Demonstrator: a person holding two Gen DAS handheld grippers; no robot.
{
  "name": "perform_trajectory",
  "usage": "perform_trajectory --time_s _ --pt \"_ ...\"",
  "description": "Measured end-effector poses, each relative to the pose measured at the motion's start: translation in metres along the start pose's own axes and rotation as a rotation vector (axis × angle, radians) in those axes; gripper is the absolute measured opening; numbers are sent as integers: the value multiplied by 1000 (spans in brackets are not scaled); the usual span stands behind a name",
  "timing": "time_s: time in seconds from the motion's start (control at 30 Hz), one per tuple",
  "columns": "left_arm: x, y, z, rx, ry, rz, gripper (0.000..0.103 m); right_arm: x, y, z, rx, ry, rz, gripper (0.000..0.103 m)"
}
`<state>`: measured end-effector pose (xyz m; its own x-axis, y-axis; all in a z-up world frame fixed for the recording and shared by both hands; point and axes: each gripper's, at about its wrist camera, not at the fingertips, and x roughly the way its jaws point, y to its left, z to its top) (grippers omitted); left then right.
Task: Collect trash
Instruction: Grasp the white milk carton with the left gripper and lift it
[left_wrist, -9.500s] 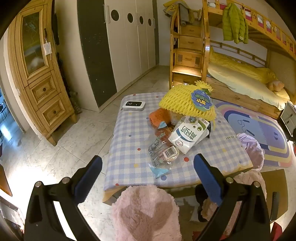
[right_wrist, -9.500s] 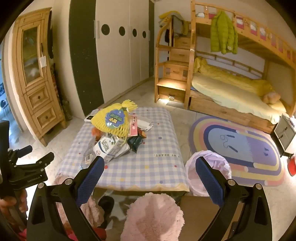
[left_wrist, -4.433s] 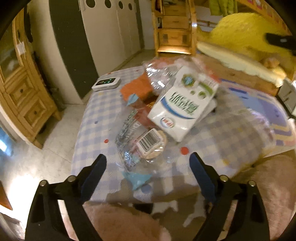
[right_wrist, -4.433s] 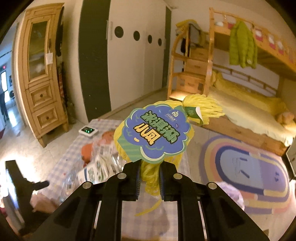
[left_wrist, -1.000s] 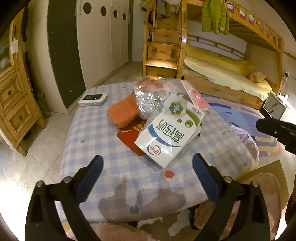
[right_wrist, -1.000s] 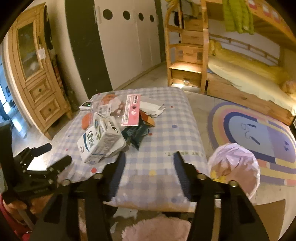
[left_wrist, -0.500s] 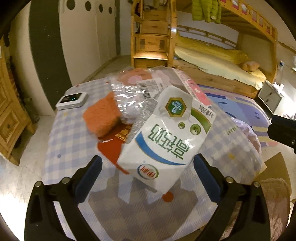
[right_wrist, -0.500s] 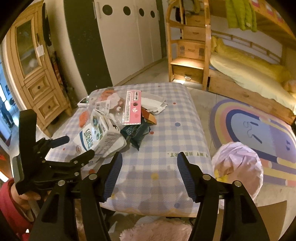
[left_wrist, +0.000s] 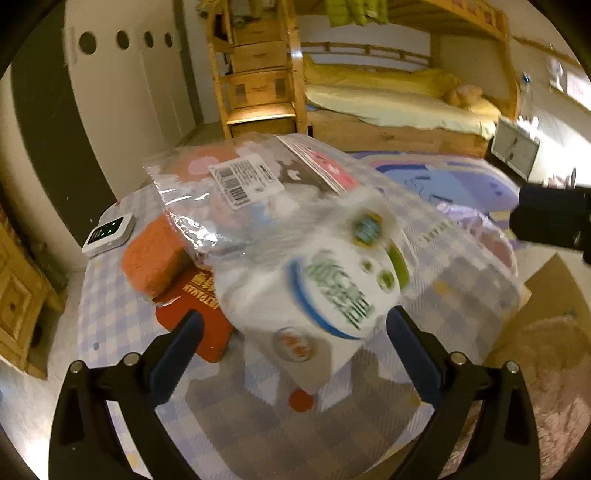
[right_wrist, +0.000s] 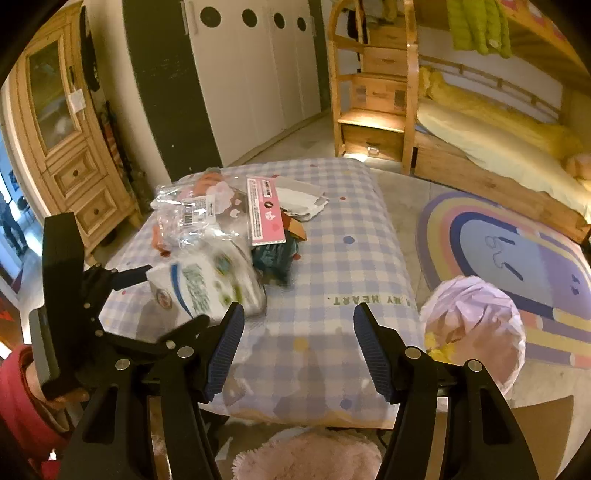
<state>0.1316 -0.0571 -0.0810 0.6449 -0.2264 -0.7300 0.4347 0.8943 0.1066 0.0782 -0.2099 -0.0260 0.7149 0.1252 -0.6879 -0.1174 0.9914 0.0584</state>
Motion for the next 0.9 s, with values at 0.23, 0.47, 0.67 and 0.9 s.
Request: perform_trajectory --time_s 0.23,0.47,0.67,0.9 --pt "2 -17 -1 49 21 -55 87 -7 -4 -3 9 -7 -13 63" --pt "-7 -12 -5 -22 10 -124 51 -11 -16 -10 35 -9 -29 63" --pt "-31 -26 -9 12 -62 -169 45 -15 -25 -13 50 -16 -39 63" --pt "-65 -29 -7 -33 -159 -120 44 -19 -28 -15 60 -26 -57 63"
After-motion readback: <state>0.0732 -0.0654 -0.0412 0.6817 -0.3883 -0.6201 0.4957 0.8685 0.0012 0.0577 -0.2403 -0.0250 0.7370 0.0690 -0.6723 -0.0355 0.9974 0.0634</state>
